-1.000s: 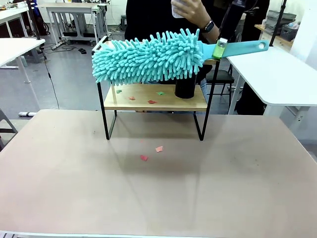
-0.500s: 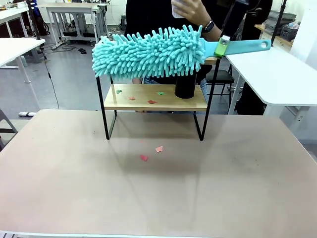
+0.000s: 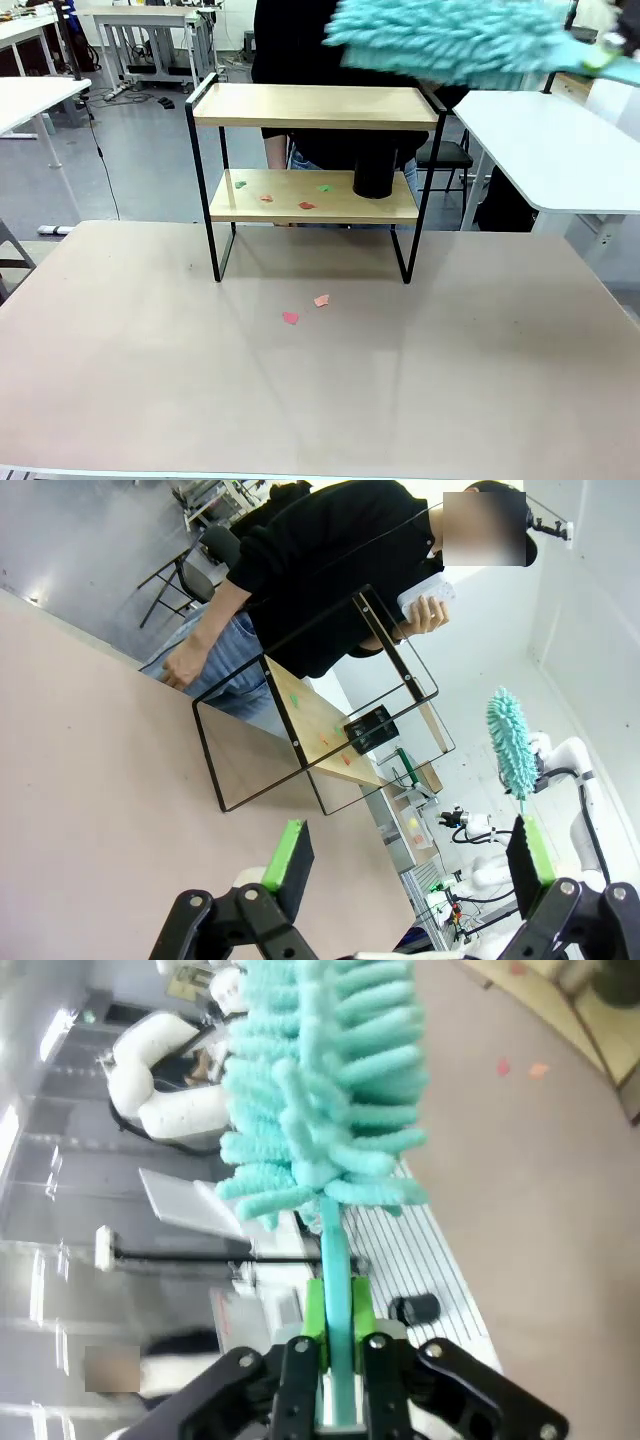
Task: Clean the shelf.
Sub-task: Clean the specific tier of the Shelf with the Duster once objects are removed, then clean the remaining tier of the Shelf with the Duster once objects are removed.
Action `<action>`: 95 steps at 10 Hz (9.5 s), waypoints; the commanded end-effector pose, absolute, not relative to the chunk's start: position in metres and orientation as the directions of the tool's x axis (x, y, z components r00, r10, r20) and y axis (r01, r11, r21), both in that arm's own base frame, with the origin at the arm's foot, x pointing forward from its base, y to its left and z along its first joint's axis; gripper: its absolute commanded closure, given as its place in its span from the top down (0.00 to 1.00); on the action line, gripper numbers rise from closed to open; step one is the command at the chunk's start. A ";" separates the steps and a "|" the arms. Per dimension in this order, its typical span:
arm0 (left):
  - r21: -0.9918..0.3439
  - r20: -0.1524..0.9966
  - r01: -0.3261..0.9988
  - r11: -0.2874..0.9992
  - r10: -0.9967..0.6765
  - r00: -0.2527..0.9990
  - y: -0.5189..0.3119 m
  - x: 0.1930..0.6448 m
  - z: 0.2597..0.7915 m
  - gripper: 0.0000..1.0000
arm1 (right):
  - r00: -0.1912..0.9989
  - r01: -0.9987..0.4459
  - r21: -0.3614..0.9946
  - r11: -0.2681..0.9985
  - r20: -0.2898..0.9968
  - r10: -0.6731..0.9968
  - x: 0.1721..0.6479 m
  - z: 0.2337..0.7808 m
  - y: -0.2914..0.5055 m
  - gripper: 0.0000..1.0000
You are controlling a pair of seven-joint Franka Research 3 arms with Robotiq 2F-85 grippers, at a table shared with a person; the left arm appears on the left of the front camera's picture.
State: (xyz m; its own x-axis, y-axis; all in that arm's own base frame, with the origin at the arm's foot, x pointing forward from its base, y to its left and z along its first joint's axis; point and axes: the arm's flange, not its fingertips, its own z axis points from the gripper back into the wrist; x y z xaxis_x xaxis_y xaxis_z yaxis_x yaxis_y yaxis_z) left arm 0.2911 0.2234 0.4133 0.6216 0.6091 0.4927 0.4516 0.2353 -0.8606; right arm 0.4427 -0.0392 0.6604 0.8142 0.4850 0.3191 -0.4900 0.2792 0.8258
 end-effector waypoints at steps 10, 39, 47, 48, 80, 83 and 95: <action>-0.850 0.510 0.471 0.238 0.601 0.616 0.217 0.287 0.412 1.00 | 0.993 -0.046 0.989 0.142 0.061 -0.103 0.323 0.466 -0.225 0.12; -0.850 0.510 0.471 0.238 0.601 0.616 0.217 0.287 0.412 1.00 | 0.999 -0.043 0.925 0.376 0.049 -0.006 0.206 0.494 -0.090 0.12; -0.850 0.510 0.471 0.238 0.601 0.616 0.217 0.287 0.412 1.00 | 0.947 -0.301 0.840 0.452 0.207 0.246 0.229 0.476 0.070 0.12; -0.850 0.510 0.471 0.238 0.601 0.616 0.217 0.287 0.412 1.00 | 0.942 -0.309 0.815 0.491 0.194 0.273 0.230 0.482 0.052 0.12; -0.850 0.510 0.471 0.238 0.601 0.616 0.217 0.287 0.412 1.00 | 0.928 -0.373 0.608 0.701 0.232 0.292 0.445 0.449 0.297 0.05; -0.850 0.510 0.471 0.238 0.601 0.616 0.217 0.287 0.412 1.00 | 0.909 -0.417 0.599 0.684 0.262 0.325 0.434 0.445 0.312 0.05; -0.850 0.510 0.471 0.238 0.601 0.616 0.217 0.287 0.412 1.00 | 0.775 -0.517 0.751 0.412 0.205 0.598 0.375 0.475 0.230 0.05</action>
State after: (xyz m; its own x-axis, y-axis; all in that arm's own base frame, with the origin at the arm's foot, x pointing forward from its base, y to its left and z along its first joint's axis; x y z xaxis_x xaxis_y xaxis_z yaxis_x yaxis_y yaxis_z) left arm 0.2914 0.2226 0.4131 0.6231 0.6079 0.4921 0.4518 0.2339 -0.8609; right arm 0.3821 0.2357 0.4772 0.7789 0.6056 0.1629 -0.5068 0.4548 0.7324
